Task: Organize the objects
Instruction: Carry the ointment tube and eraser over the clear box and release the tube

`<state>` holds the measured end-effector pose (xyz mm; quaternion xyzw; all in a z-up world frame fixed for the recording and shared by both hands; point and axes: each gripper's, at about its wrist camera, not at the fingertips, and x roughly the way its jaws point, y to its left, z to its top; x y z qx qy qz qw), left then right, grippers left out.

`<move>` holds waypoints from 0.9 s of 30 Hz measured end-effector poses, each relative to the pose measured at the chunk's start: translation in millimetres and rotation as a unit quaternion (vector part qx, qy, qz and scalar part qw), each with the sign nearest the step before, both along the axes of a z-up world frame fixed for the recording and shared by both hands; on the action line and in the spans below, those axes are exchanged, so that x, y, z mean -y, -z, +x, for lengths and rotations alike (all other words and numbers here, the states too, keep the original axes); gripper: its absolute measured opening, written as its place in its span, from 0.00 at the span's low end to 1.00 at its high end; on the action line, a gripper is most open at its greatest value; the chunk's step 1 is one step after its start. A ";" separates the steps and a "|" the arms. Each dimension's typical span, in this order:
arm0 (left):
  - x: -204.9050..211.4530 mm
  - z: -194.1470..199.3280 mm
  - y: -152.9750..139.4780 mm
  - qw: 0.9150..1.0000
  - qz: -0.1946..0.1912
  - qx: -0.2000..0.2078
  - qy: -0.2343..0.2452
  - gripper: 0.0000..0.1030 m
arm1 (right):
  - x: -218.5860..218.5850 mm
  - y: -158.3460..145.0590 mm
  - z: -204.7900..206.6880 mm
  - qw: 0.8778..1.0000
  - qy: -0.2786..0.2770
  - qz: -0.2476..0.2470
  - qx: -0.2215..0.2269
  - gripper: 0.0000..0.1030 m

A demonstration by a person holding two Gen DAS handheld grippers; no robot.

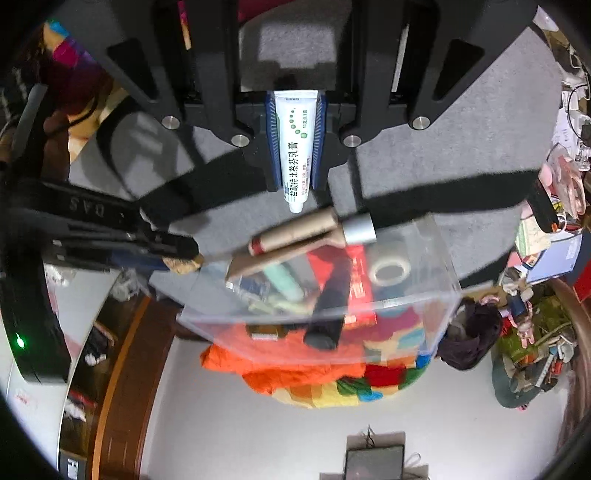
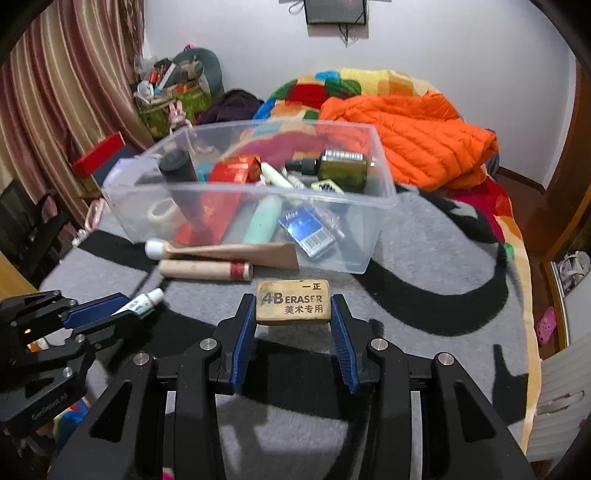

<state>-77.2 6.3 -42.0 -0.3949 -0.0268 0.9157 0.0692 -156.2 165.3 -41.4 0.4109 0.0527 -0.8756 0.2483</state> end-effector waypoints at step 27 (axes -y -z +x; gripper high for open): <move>56.3 -51.3 -87.6 0.992 0.008 -0.094 -0.079 0.16 | 30.7 -77.4 -18.2 0.994 -0.020 -0.068 -0.077 0.35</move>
